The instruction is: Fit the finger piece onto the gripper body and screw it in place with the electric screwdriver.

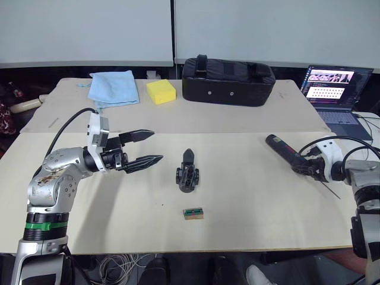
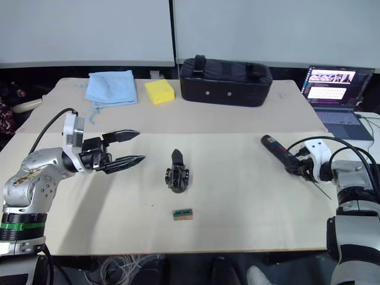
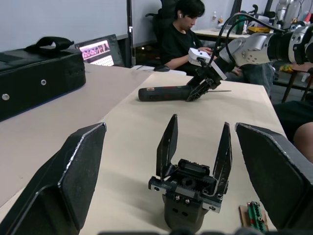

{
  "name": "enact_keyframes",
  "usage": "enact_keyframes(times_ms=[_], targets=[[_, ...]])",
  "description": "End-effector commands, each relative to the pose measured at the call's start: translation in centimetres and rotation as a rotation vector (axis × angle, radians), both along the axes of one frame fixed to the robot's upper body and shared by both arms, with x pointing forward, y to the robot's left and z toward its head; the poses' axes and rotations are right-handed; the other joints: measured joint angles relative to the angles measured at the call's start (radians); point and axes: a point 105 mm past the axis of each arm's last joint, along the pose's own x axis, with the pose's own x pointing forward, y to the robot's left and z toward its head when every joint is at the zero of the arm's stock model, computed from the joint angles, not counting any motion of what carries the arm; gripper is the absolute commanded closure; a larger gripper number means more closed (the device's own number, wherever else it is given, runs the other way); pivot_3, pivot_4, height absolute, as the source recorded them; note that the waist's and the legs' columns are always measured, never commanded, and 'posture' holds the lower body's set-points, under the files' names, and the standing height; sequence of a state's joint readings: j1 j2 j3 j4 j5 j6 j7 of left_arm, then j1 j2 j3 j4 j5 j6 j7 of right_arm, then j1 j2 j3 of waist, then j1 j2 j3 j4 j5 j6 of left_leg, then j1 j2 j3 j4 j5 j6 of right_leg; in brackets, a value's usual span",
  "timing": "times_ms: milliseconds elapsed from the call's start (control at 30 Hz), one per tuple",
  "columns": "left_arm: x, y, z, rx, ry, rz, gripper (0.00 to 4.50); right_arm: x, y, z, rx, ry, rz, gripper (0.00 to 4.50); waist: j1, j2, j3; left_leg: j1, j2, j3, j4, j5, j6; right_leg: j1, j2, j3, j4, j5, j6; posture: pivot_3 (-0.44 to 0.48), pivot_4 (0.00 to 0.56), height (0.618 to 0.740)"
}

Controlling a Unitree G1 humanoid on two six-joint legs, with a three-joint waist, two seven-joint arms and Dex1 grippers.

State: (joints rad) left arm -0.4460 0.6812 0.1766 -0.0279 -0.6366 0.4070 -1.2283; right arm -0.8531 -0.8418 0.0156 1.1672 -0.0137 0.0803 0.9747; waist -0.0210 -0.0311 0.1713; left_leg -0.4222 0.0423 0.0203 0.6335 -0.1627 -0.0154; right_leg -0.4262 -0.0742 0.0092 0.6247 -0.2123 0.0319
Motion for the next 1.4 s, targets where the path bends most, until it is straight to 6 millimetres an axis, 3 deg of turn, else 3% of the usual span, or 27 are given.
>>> enact_keyframes(times_ms=[33, 133, 233, 367, 533, 633, 800, 867, 1000, 1033, 1167, 1400], targets=[[-1.1, 0.3, 0.8, 0.007, -0.059, -0.027, 0.0, 0.6, 1.4, 5.5, 0.068, -0.18, 0.134, 2.57, -0.004, 0.001, 0.001, 0.0, 0.0, 0.0, 0.0, 0.0, 0.0, 0.0, 0.0, 0.0, 0.0, 0.0, 0.001, 0.0, 0.15, 0.74], [-1.9, 1.1, -0.8, 0.072, -0.011, -0.061, 0.0, -1.6, 3.7, 7.4, 0.055, -0.166, 0.273, 2.57, -0.005, 0.003, 0.002, -0.001, 0.001, 0.001, -0.001, 0.0, 0.0, -0.003, 0.001, 0.001, 0.001, 0.004, 0.006, 0.0, 0.15, 0.74], [-2.4, 1.9, -2.1, 0.111, 0.021, -0.079, 0.0, -4.2, 6.3, 8.0, 0.062, -0.138, 0.323, 2.57, 0.008, 0.004, 0.002, -0.001, 0.001, 0.001, -0.005, 0.0, 0.0, -0.005, 0.001, 0.001, 0.003, 0.002, 0.004, 0.0, 0.15, 0.74], [-2.9, 2.1, -3.6, 0.136, 0.04, -0.092, 0.0, -8.7, 10.2, 5.9, 0.035, -0.06, 0.374, 2.57, 0.018, 0.004, 0.002, -0.002, 0.003, 0.001, -0.005, 0.0, 0.0, -0.008, 0.002, 0.0, 0.005, 0.0, 0.002, 0.0, 0.15, 0.74], [-2.8, 1.0, -3.8, 0.099, 0.015, -0.081, 0.0, -11.0, 12.7, 2.8, 0.022, -0.03, 0.406, 2.57, 0.029, 0.004, 0.002, -0.004, 0.003, 0.003, 0.0, 0.0, 0.0, -0.009, 0.001, 0.001, 0.005, -0.002, -0.003, 0.0, 0.15, 0.74], [-3.0, 0.6, -4.3, 0.099, 0.006, -0.072, 0.0, -11.5, 13.1, 0.9, -0.01, -0.001, 0.415, 2.57, 0.028, 0.003, 0.002, -0.005, 0.002, 0.007, 0.004, 0.0, -0.001, -0.009, -0.002, 0.002, 0.003, 0.0, 0.0, 0.0, 0.15, 0.74], [-3.3, 0.7, -4.6, 0.122, 0.011, -0.073, 0.0, -11.7, 12.9, 0.0, 0.017, 0.056, 0.388, 2.57, 0.027, 0.002, 0.002, -0.008, 0.003, 0.007, 0.004, 0.0, 0.0, -0.011, -0.001, 0.003, 0.003, 0.001, -0.001, 0.0, 0.15, 0.74], [-3.3, 0.7, -4.6, 0.128, 0.011, -0.075, 0.0, -11.7, 12.7, -0.2, 0.018, 0.072, 0.385, 1.47, 0.028, 0.002, 0.002, -0.008, 0.004, 0.007, 0.004, 0.0, 0.0, -0.012, 0.0, 0.003, 0.003, 0.001, -0.001, 0.0, 0.15, 0.74], [-3.4, 0.6, -4.5, 0.129, 0.016, -0.082, 0.0, -11.8, 12.7, 0.2, 0.019, 0.092, 0.402, 0.13, 0.028, 0.002, 0.002, -0.008, 0.004, 0.007, 0.004, 0.0, 0.0, -0.011, 0.001, 0.003, 0.003, 0.001, -0.001, 0.0, 0.15, 0.74], [-3.4, 0.6, -4.5, 0.128, 0.02, -0.085, 0.0, -11.9, 12.7, 0.5, 0.026, 0.092, 0.402, 0.01, 0.028, 0.002, 0.002, -0.008, 0.004, 0.007, 0.004, 0.0, 0.0, -0.011, 0.001, 0.003, 0.003, 0.001, -0.001, 0.0, 0.15, 0.74], [-3.9, 0.6, -4.8, 0.15, 0.045, -0.118, 0.0, -12.1, 13.5, 2.1, 0.018, 0.12, 0.443, 0.01, 0.026, 0.002, 0.002, -0.008, 0.004, 0.007, 0.004, 0.0, 0.0, -0.011, 0.001, 0.003, 0.003, 0.001, -0.001, 0.0, 0.15, 0.74], [-4.9, 0.3, -5.7, 0.211, 0.051, -0.186, 0.0, -12.1, 12.7, 2.5, -0.154, 0.384, 0.387, 0.01, 0.021, 0.001, 0.002, -0.008, 0.005, 0.007, 0.004, 0.0, -0.001, -0.012, 0.0, 0.003, 0.003, 0.001, -0.002, 0.0, 0.15, 0.74]])
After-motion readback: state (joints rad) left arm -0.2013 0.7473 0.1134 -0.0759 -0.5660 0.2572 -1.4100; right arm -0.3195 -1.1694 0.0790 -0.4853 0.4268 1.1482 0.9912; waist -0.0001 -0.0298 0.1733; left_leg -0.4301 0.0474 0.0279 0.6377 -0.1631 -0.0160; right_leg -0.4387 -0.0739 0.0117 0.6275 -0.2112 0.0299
